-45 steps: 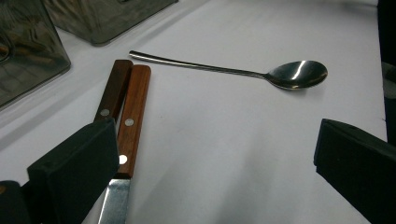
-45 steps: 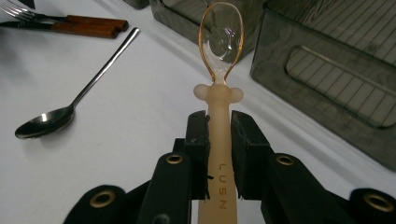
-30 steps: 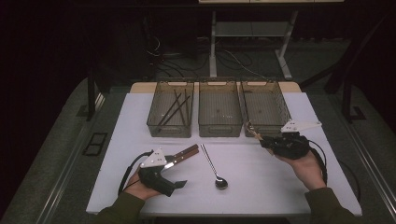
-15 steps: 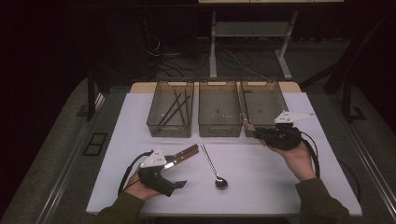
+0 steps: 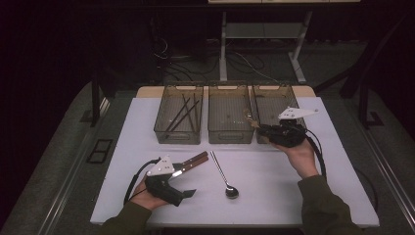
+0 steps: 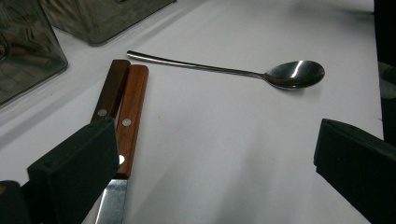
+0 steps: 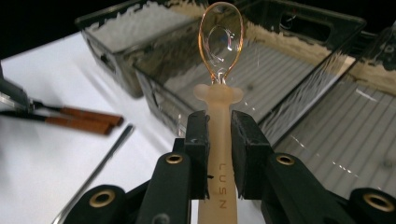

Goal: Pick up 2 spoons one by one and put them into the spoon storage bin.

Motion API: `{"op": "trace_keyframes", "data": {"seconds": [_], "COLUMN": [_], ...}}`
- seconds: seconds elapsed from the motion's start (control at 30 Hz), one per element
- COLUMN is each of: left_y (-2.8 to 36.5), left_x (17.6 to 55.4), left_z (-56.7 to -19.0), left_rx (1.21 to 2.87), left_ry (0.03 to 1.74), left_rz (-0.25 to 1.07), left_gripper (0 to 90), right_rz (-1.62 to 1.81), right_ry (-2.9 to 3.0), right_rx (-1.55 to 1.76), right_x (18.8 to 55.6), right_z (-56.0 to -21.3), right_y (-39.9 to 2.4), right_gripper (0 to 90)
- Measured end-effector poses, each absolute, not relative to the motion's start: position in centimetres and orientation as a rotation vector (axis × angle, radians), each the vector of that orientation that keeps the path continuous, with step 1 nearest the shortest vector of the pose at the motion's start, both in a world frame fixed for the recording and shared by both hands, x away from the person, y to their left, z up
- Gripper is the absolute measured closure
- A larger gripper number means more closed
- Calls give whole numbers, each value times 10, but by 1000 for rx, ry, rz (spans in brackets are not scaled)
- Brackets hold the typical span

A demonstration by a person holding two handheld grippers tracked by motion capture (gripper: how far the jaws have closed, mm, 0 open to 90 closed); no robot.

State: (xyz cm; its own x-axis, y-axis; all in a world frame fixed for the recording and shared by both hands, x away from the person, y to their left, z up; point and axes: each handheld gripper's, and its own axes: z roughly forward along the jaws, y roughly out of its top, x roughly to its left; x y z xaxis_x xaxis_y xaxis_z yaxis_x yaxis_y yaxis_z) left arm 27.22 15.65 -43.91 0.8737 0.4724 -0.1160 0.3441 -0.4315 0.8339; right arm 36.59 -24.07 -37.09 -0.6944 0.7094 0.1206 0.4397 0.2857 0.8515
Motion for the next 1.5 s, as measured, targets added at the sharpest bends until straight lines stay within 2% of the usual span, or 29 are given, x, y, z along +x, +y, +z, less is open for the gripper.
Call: {"op": "trace_keyframes", "data": {"seconds": [0.5,1.13,1.17,1.23,1.5], "left_y": [157,157,157,157,157], "left_x": [272,272,272,272,272], "left_z": [-438,-438,-438,-438,-438], "left_rx": [2062,2057,2056,2056,2056], "left_ry": [585,576,575,574,575], "left_rz": [162,156,157,158,158], "left_gripper": [0,0,0,0,0], "right_rz": [1362,1272,1263,1265,1293], "right_ry": [2271,2349,2369,2359,2361], "right_rx": [1087,1170,1180,1189,1180], "right_x": [410,439,439,439,434], "right_z": [-358,-386,-388,-389,-384], "right_y": [-211,-188,-187,-187,-188], "right_gripper": [775,765,757,657,497]}}
